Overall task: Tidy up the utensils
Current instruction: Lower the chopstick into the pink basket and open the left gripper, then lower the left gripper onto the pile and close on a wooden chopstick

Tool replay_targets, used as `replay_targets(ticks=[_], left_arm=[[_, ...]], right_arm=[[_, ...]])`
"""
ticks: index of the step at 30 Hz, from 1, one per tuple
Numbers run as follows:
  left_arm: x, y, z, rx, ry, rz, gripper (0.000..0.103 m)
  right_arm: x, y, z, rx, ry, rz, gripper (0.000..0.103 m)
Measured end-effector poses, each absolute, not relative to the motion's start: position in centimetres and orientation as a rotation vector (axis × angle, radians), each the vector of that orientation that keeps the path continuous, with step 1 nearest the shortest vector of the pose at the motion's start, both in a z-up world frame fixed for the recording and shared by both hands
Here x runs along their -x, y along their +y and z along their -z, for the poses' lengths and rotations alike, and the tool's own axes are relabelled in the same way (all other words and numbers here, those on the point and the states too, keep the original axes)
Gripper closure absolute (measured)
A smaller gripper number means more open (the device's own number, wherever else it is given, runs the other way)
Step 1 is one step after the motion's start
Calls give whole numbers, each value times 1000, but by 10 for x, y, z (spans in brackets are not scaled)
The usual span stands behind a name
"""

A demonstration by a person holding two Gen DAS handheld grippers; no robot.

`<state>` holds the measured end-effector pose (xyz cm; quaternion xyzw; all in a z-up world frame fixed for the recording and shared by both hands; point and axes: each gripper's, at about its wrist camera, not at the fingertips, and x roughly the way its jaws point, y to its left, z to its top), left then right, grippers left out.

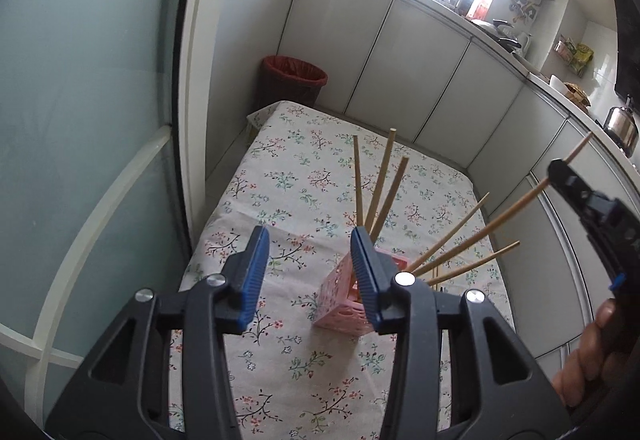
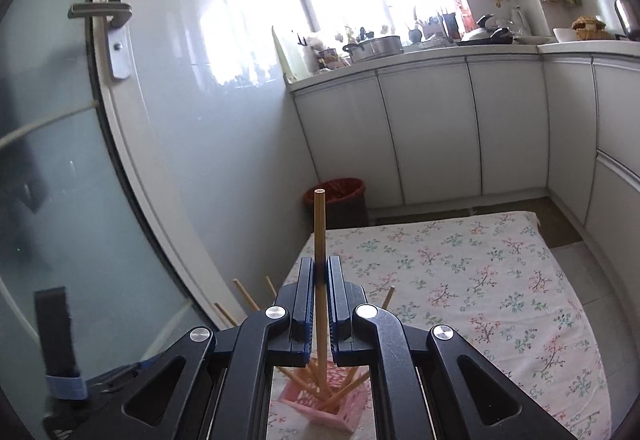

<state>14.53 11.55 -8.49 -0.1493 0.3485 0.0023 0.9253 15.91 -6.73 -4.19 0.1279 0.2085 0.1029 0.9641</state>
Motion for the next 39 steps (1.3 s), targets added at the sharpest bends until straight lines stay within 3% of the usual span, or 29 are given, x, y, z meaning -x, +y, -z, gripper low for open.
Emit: replay_targets(ticks=[12,17,21,26,34,39], left_arm=[[-147,112,90,286,746,12,59],[-147,105,91,264,763,36,56],[-144,97,93,249,774,60,49],[-140,82,99,217,798,96,44],[-132,52,108,159,828,136,25],[-132,34,117,117,856,137,22]], right_arm=[[-188,-54,74,-222,483,-184,95],[-180,-65,67,-243,490,-205,81],[-163,-83,49,-263,456,-221,61],[-144,-112,36,-277,465,-204,51],[-126,-161,55,-266,560,-131,35],[-119,-181,76,-241,644,-104,28]])
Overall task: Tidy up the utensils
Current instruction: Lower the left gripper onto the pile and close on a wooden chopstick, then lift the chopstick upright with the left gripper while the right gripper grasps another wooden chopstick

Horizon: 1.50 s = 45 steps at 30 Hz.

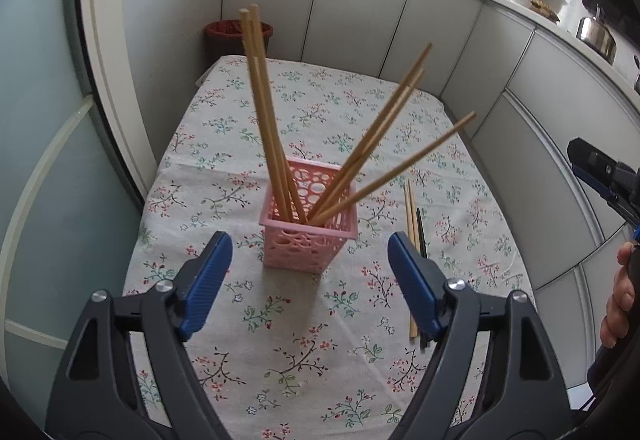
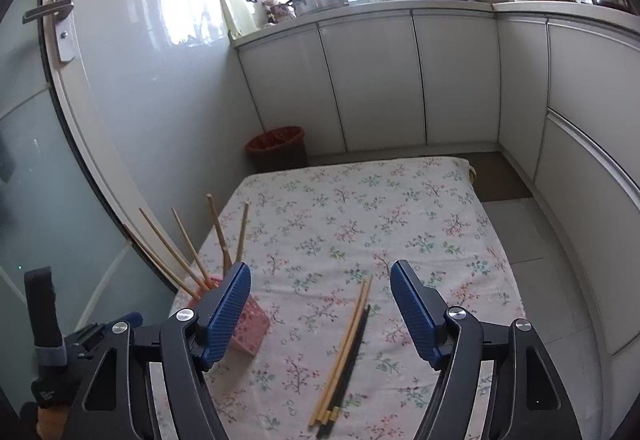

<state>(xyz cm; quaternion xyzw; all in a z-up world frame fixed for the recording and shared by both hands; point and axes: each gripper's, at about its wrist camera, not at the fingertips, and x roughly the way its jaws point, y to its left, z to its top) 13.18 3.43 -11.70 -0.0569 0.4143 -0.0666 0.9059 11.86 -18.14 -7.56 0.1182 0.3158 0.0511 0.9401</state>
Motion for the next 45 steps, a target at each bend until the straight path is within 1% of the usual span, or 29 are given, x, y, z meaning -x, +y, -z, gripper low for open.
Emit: replay_targets(ticks=[4,14,23,24,25,26,28,31,32,34,37,42,45], left_arm=[[-130,16,127,68,892,146,21],[-128,-48,164,-128,1019,245,21],[-147,-96,203,-147,1158,316,22],[-153,-100,208,-137,1171,315,24],[-158,-104,211,-126,1181,315,31],[-165,-108,216,-115,1190,314,35],[-176,-116,222,-97,1198,310,57],[-198,-129,228,-83,1194,288,73],[-206,-132,229,-71,1184,281,75],[-223,-139,230,-51,1168,262,83],[-247,-143,228,-15,1132,224,92],[-280,-143,231,29,1129,173,96],[-291,-144,237,42,1142,156,96]], right_arm=[[-116,-194,95,-219,725,-80,22],[-118,-234,144,-203,928,20,22],[-119,-271,179,-223,1075,94,21],[-119,-276,183,-217,1087,103,21],[-119,-279,186,-215,1092,109,21],[-119,-283,189,-216,1098,117,21],[-121,-292,195,-226,1110,133,21],[-124,-303,202,-252,1128,146,21],[-125,-305,205,-257,1134,146,21],[-126,-307,209,-251,1145,140,21],[-127,-307,211,-229,1149,131,22],[-128,-314,211,-241,1144,127,22],[-129,-321,210,-270,1139,128,21]])
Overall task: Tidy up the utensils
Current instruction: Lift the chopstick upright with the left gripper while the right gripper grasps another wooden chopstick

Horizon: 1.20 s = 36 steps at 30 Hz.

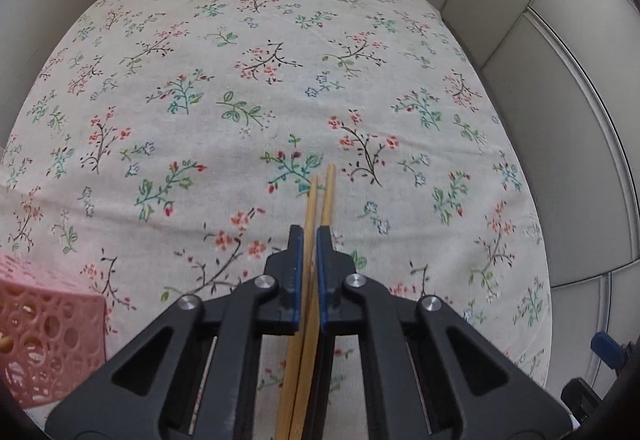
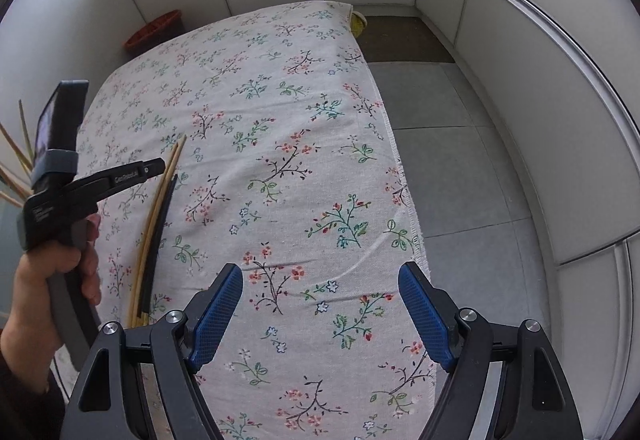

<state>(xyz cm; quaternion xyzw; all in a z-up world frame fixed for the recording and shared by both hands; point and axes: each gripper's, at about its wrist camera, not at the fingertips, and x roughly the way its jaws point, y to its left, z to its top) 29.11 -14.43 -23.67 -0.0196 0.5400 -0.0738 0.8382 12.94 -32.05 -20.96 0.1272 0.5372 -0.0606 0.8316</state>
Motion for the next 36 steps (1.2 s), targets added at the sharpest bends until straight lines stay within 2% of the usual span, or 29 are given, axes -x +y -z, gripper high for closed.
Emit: replay_targets(ticks=[9,19,26,36], left_arm=[[-300,-155,250,2,1170,182,97],[-263,-157,248,14,1202,314,97],[-225,-149,215,-25,1113,389,97],[-149,-103,140,-38,931,452,97]], right_arm=[[-129,-332,210,-320,1133,144,21],[-130,-328,210,-316,1138,150,21],[-131,-324,211,-314,1136,160,21],[-140,-309,207,-344,1115,149,21]])
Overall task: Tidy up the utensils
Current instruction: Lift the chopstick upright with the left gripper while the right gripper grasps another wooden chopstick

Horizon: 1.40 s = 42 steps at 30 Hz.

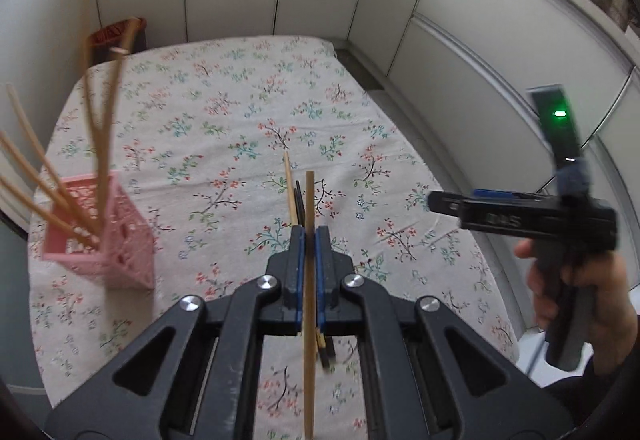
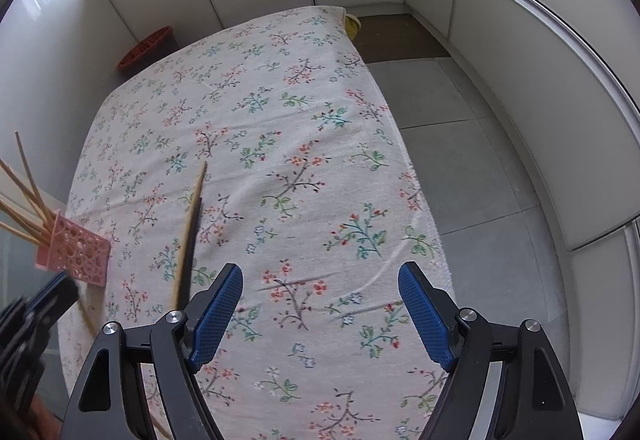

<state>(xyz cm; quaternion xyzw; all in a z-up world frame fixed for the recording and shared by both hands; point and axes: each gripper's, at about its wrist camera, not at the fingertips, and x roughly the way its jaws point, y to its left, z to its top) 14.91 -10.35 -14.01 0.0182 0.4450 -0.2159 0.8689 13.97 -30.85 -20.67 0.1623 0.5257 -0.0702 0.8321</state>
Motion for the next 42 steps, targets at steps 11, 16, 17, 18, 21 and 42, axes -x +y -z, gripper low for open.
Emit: replay_targets(ticks=[11,16,17,18,21,42], left_arm=[[-113,-29,94,65,802,445,97],[-114,-7,90,74,772,429,97],[-114,-2,88,80,765,423,97],[-111,2,85,82,760,418,97],[-110,12,83,82,750,401,97],[-116,25,86,67,757,345,97]], right_arm=[[-182,-241,211,-283,1121,39,22],[-217,-225,221,-311,1156,7,47],[-225,-222,224,-307,1162,5,51],[-231,-219,228,-294,1162,5,58],[-247,-212,242,-261,1169,12,74],[-279,-192,264,-240,1110,40,97]])
